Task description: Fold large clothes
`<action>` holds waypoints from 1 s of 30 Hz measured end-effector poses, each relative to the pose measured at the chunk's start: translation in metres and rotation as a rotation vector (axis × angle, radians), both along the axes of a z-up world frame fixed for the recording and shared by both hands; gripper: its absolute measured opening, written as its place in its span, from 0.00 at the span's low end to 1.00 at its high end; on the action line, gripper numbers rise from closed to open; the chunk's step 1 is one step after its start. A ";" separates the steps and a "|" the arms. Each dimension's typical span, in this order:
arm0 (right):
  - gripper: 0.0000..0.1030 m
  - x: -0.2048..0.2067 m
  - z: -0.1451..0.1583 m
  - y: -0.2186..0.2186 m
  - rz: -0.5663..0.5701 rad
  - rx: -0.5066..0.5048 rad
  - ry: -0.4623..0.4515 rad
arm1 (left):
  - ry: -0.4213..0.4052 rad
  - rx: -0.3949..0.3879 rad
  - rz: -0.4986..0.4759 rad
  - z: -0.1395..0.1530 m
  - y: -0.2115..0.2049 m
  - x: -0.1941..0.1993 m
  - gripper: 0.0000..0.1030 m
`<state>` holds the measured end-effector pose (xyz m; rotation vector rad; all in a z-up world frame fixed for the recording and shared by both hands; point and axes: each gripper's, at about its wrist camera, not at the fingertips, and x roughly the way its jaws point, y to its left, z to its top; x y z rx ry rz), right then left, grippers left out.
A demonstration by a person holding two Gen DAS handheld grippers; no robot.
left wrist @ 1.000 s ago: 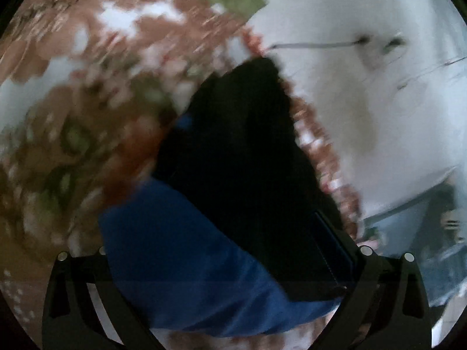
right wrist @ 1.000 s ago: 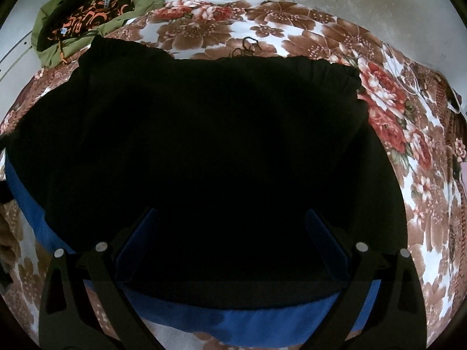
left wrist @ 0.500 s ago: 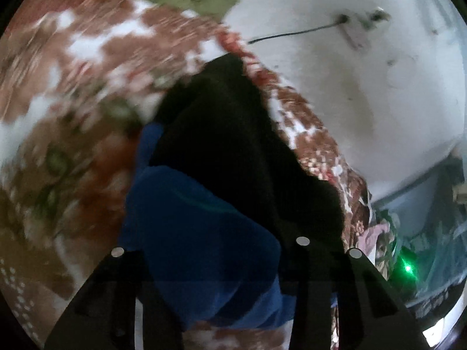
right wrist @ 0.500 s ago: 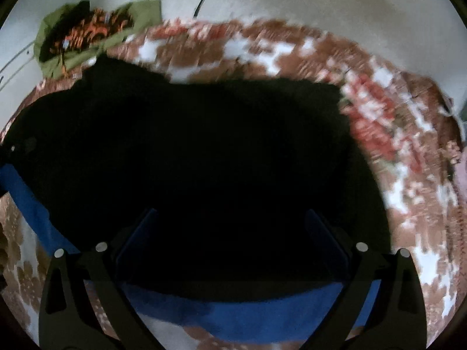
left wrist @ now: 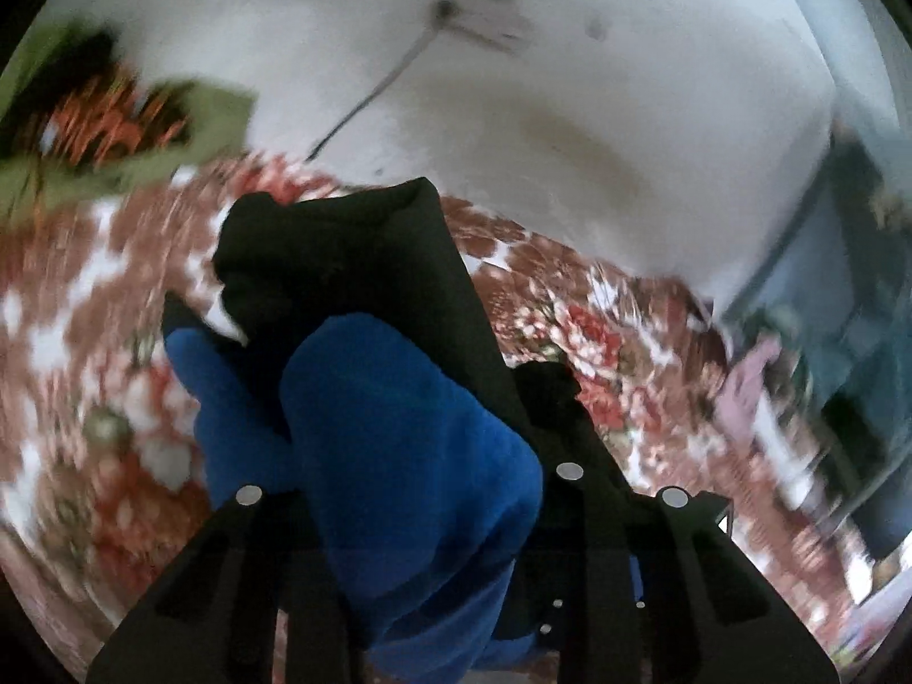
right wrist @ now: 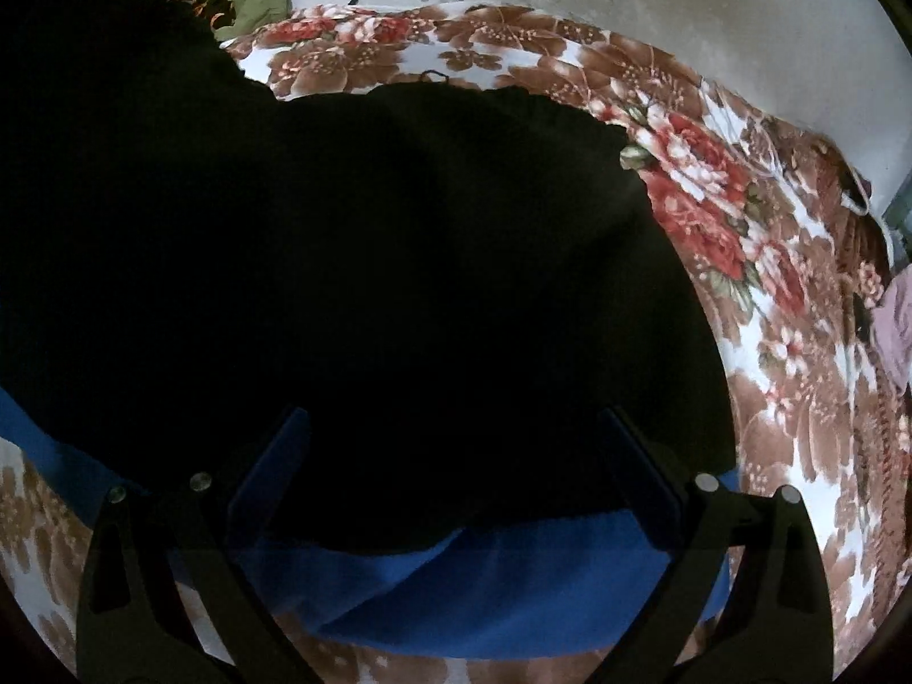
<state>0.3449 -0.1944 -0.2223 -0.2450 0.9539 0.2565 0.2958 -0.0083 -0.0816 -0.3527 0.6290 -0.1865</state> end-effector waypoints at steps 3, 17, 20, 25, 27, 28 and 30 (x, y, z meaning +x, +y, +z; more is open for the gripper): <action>0.95 -0.010 0.015 -0.016 0.007 0.011 -0.014 | -0.015 0.108 -0.052 0.014 -0.047 0.009 0.24; 0.95 -0.028 0.040 -0.169 -0.188 -0.028 -0.093 | 0.035 0.560 -0.321 -0.024 -0.230 0.034 0.23; 0.95 -0.031 0.036 -0.209 -0.255 -0.044 -0.084 | 0.058 0.648 -0.390 -0.048 -0.271 0.035 0.23; 0.95 -0.034 0.041 -0.275 -0.362 -0.060 -0.084 | 0.124 0.845 -0.533 -0.102 -0.328 0.031 0.23; 0.95 -0.033 0.049 -0.295 -0.389 -0.057 -0.091 | 0.153 0.916 -0.583 -0.128 -0.342 0.024 0.23; 0.95 -0.031 0.053 -0.301 -0.394 -0.046 -0.094 | 0.162 0.948 -0.601 -0.138 -0.345 0.020 0.23; 0.95 -0.026 0.066 -0.305 -0.376 -0.008 -0.103 | 0.166 1.015 -0.630 -0.161 -0.349 0.011 0.23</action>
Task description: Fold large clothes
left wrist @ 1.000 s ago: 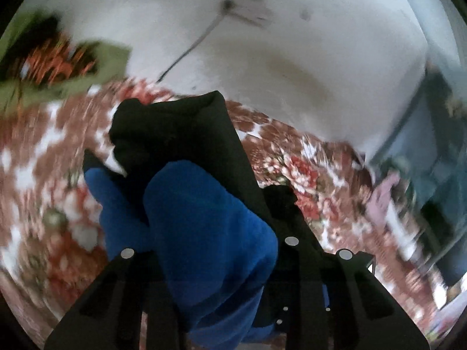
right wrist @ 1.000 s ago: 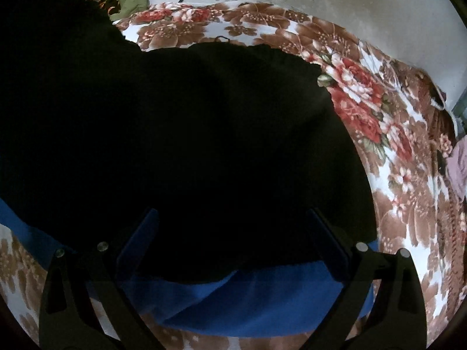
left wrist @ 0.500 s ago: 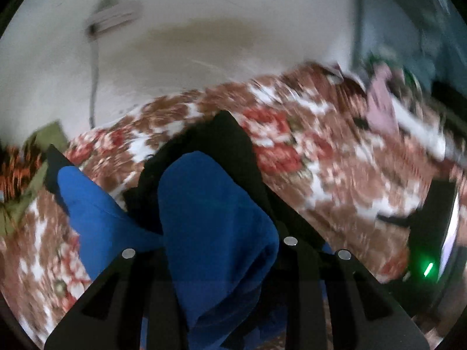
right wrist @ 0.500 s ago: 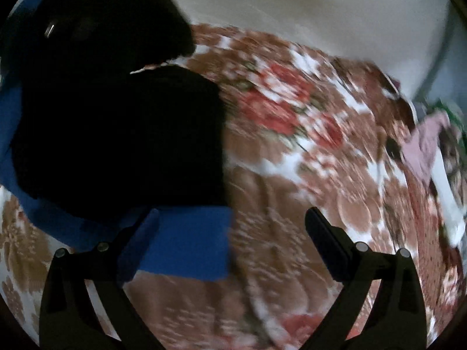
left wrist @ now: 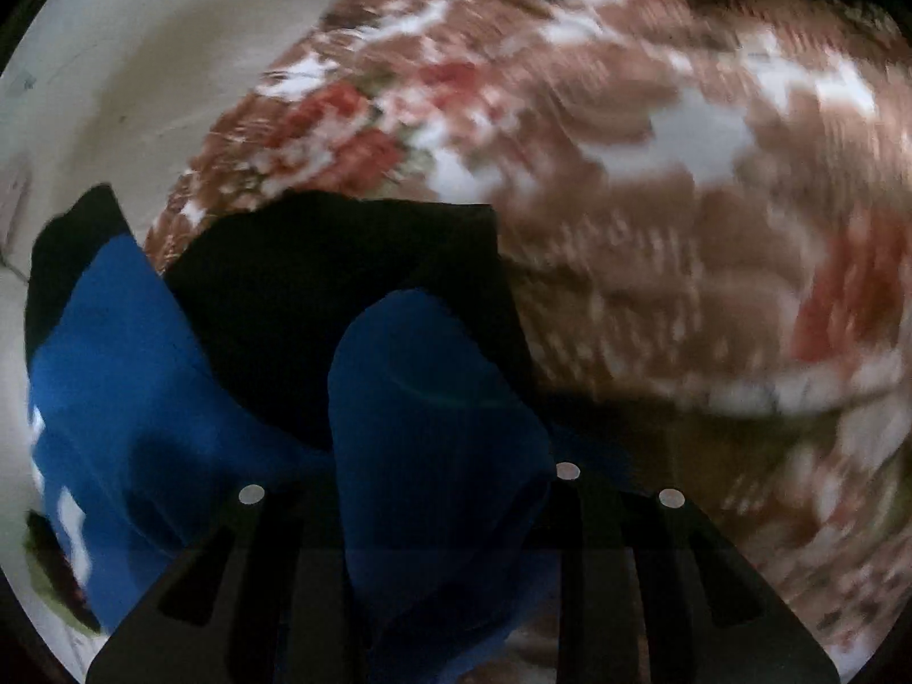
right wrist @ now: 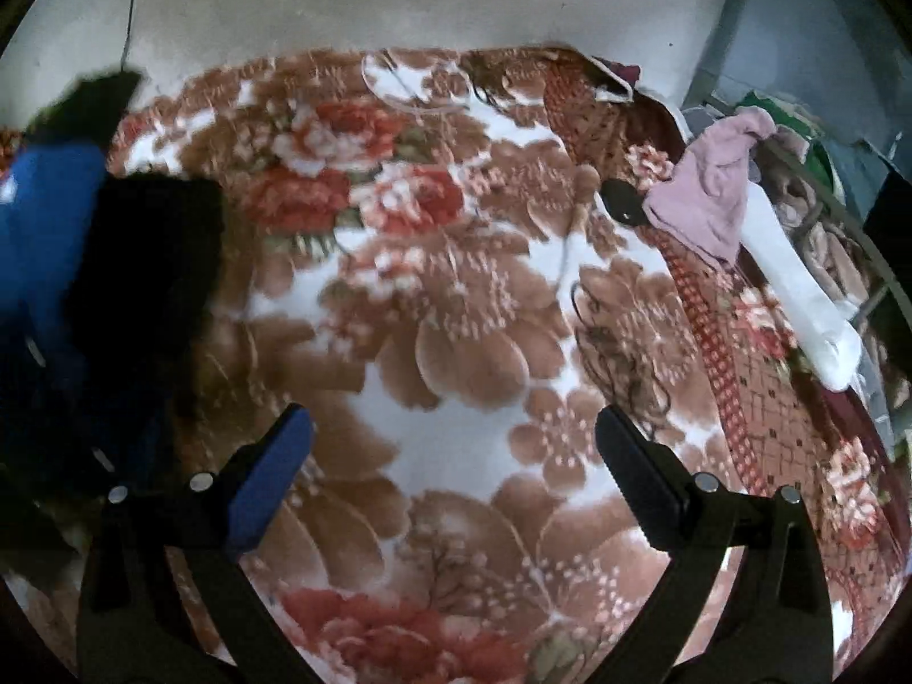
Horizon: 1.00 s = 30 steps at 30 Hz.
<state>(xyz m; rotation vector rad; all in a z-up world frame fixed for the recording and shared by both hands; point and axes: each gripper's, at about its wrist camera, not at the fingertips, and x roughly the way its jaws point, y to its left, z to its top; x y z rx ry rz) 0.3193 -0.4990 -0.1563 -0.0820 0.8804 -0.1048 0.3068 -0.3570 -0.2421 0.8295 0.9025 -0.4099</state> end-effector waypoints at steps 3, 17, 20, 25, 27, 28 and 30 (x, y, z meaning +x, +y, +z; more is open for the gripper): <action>0.95 0.018 0.025 0.018 0.093 0.037 -0.026 | -0.033 0.044 -0.032 -0.007 -0.001 -0.009 0.23; 0.95 0.162 0.023 0.198 0.591 0.247 0.270 | -0.094 0.071 -0.065 0.004 0.014 -0.019 0.26; 0.95 0.162 0.005 0.209 0.569 0.208 0.314 | -0.097 0.056 -0.073 0.004 0.017 -0.018 0.26; 0.92 0.157 0.001 0.209 0.585 0.332 0.279 | -0.119 0.058 -0.108 0.001 0.019 -0.023 0.26; 0.80 0.158 0.000 0.212 0.608 0.377 0.292 | -0.123 0.057 -0.118 0.000 0.020 -0.023 0.26; 0.72 0.161 -0.001 0.214 0.615 0.398 0.311 | -0.124 0.053 -0.120 0.000 0.020 -0.023 0.26; 0.55 0.163 -0.002 0.218 0.643 0.417 0.331 | -0.119 0.047 -0.117 0.001 0.021 -0.023 0.26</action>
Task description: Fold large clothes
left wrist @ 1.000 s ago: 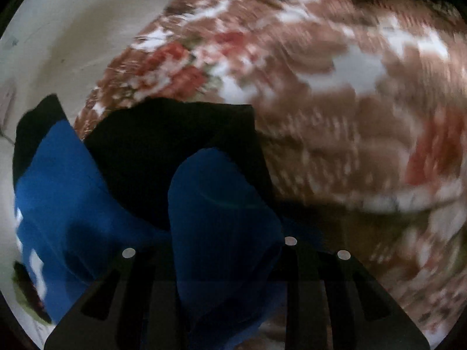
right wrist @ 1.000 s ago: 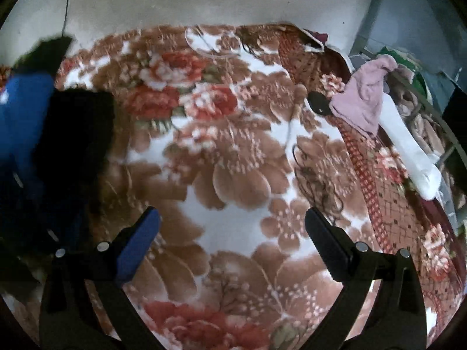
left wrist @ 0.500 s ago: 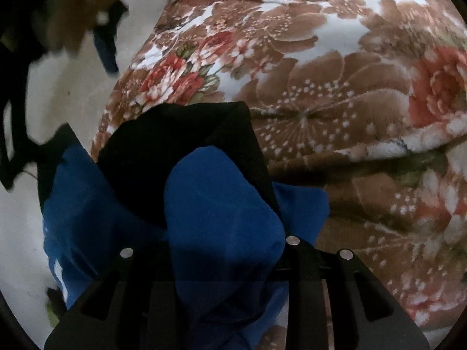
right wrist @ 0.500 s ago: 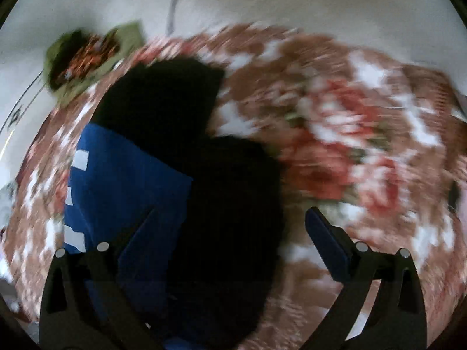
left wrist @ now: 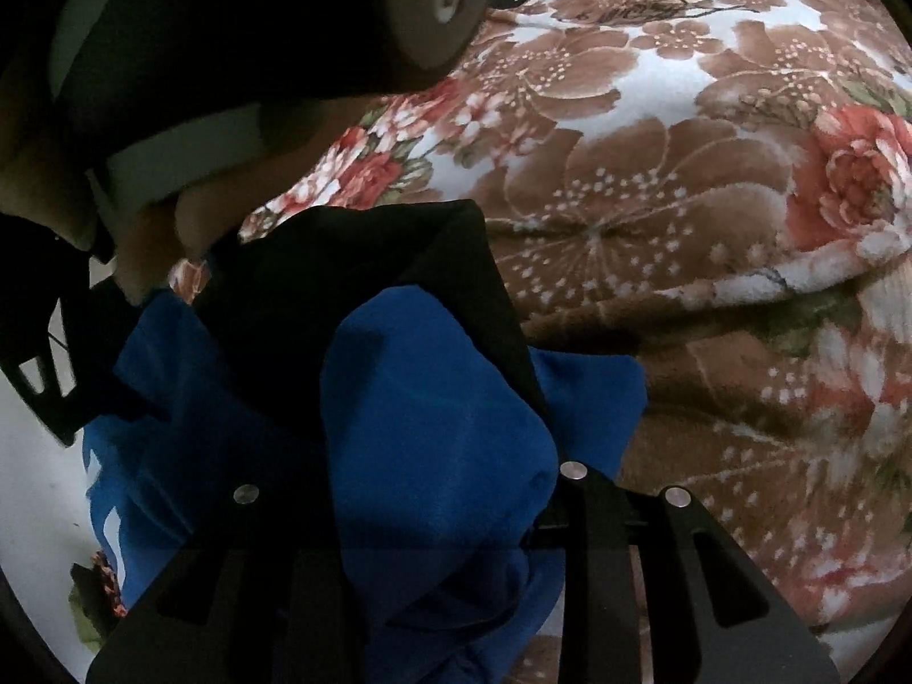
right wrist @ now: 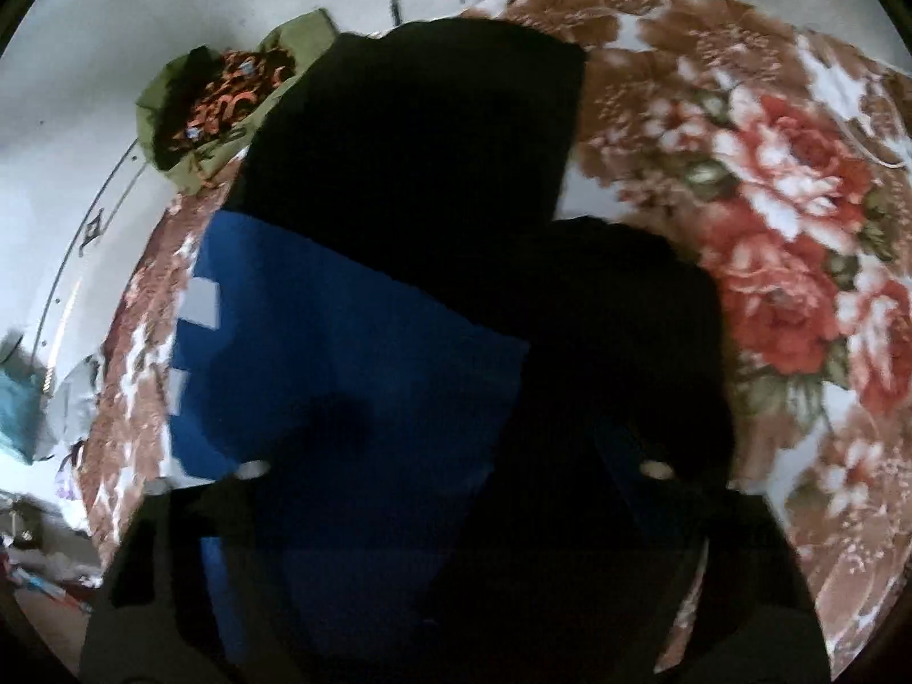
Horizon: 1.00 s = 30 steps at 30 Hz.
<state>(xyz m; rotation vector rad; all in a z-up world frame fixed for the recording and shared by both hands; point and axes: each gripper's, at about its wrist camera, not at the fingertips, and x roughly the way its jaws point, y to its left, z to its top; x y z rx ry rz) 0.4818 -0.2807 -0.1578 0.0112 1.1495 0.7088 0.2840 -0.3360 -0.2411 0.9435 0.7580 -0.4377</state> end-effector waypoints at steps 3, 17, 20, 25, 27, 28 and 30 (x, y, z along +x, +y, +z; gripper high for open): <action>0.22 -0.003 0.006 0.006 0.051 -0.022 -0.044 | 0.000 -0.005 0.000 0.000 0.001 0.000 0.27; 0.06 -0.020 0.034 -0.036 0.072 0.101 -0.081 | -0.027 0.020 -0.019 0.007 0.003 -0.013 0.28; 0.06 -0.019 0.036 -0.052 0.064 0.107 -0.052 | -0.055 0.017 -0.052 0.013 0.003 -0.021 0.28; 0.06 -0.015 0.020 -0.085 0.035 0.107 0.011 | -0.090 -0.013 -0.116 0.028 0.001 -0.038 0.34; 0.06 -0.011 0.004 -0.095 0.025 0.109 0.046 | -0.064 -0.059 -0.136 0.037 0.002 -0.044 0.41; 0.06 -0.009 -0.008 -0.099 0.021 0.110 0.072 | -0.035 -0.121 -0.149 0.048 0.005 -0.050 0.47; 0.06 -0.006 -0.027 -0.106 0.002 0.120 0.116 | -0.023 -0.201 -0.160 0.066 0.013 -0.058 0.62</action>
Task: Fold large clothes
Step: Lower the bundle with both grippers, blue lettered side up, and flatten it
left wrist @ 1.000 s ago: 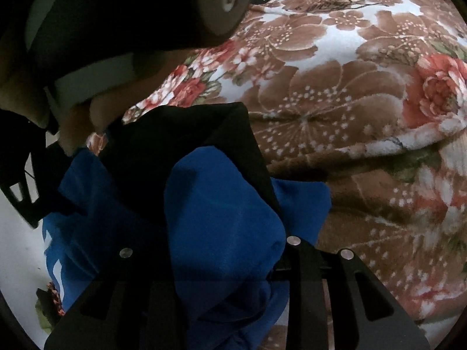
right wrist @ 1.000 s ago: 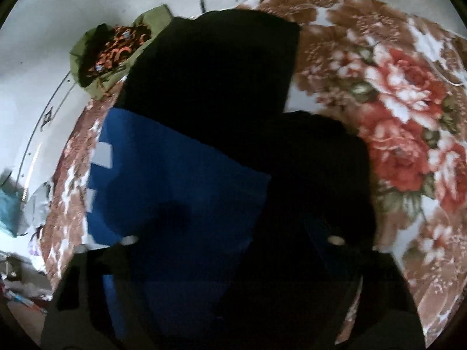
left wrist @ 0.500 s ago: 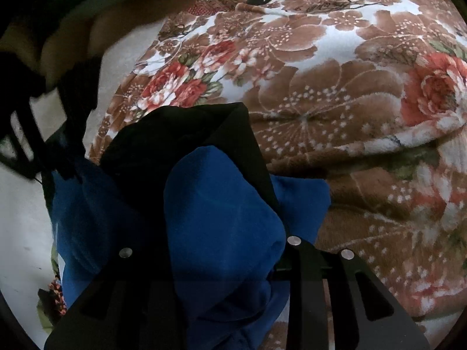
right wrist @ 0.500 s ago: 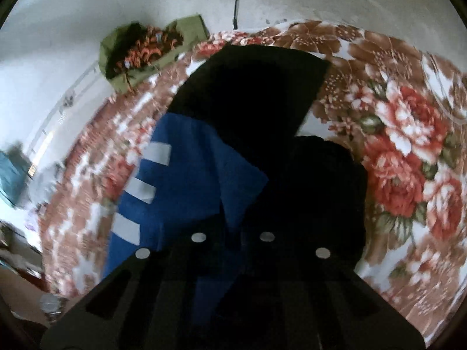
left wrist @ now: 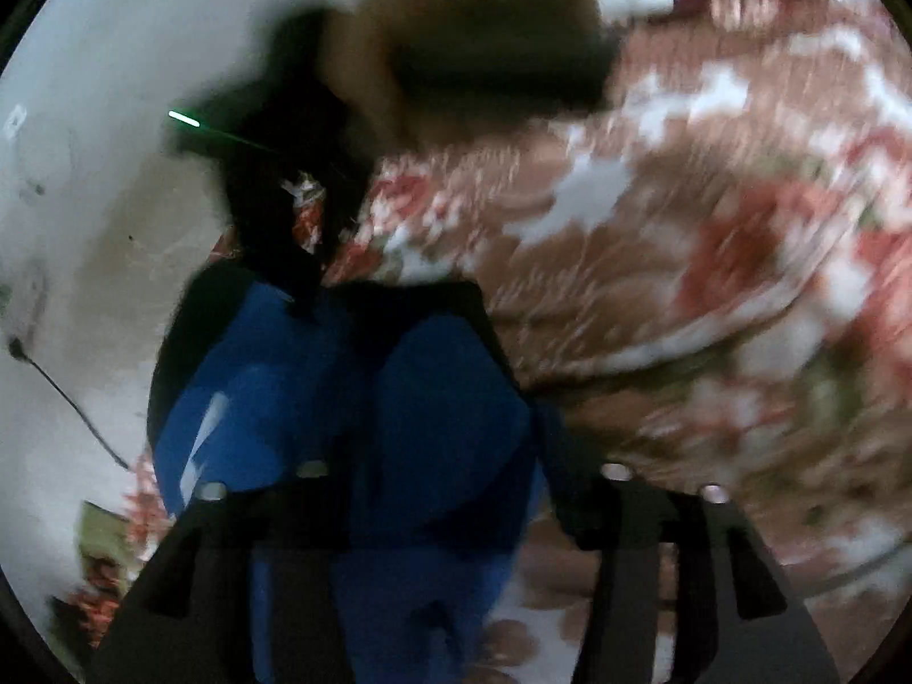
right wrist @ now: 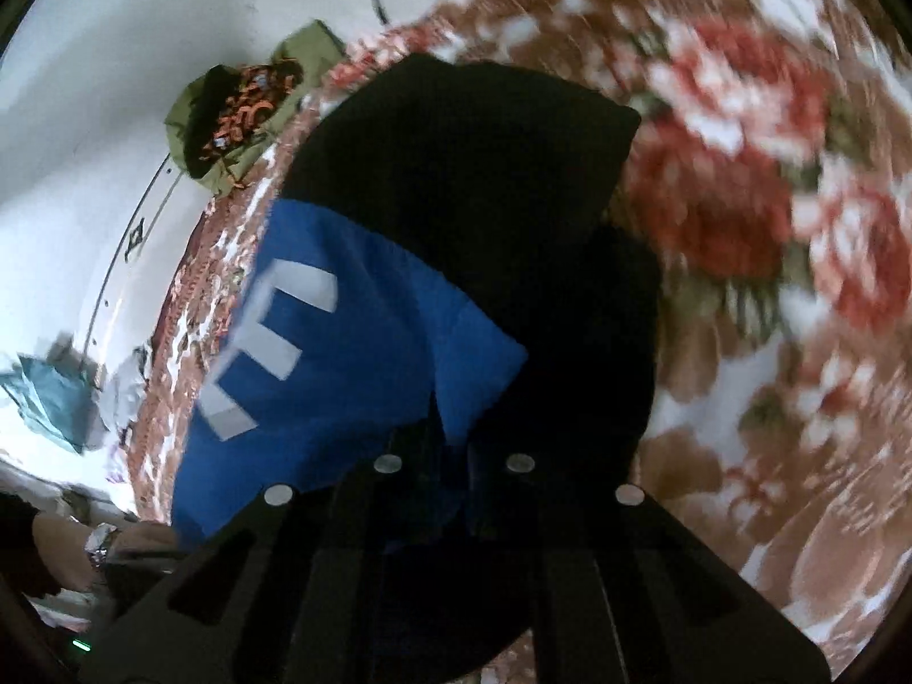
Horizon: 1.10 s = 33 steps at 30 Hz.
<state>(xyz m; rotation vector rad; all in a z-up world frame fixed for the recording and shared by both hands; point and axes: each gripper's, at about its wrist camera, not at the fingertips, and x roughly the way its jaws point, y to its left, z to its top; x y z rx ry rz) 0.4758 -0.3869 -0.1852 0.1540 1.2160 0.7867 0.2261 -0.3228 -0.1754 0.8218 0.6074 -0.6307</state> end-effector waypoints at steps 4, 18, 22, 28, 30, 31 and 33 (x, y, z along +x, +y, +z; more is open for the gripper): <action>0.08 0.000 -0.018 -0.003 0.011 -0.033 -0.011 | -0.003 -0.191 0.029 0.045 0.041 -0.011 0.86; 0.81 -0.034 -0.020 -0.003 -0.083 -0.463 -0.267 | 0.214 -0.289 0.301 -0.008 0.130 0.119 0.95; 0.95 -0.063 0.024 -0.017 -0.282 -0.465 -0.367 | 0.250 -0.327 0.351 -0.016 0.135 0.122 0.95; 0.95 -0.097 0.049 0.046 -0.306 -0.289 -0.380 | 0.297 -0.371 0.363 -0.019 0.151 0.127 0.95; 0.95 -0.093 0.023 0.070 -0.282 -0.362 -0.349 | 0.320 -0.395 0.376 -0.024 0.160 0.129 0.96; 0.95 -0.092 0.016 0.073 -0.278 -0.361 -0.332 | 0.336 -0.415 0.388 -0.026 0.169 0.130 0.96; 0.95 -0.086 0.000 0.076 -0.276 -0.356 -0.314 | 0.358 -0.436 0.405 -0.032 0.182 0.132 0.96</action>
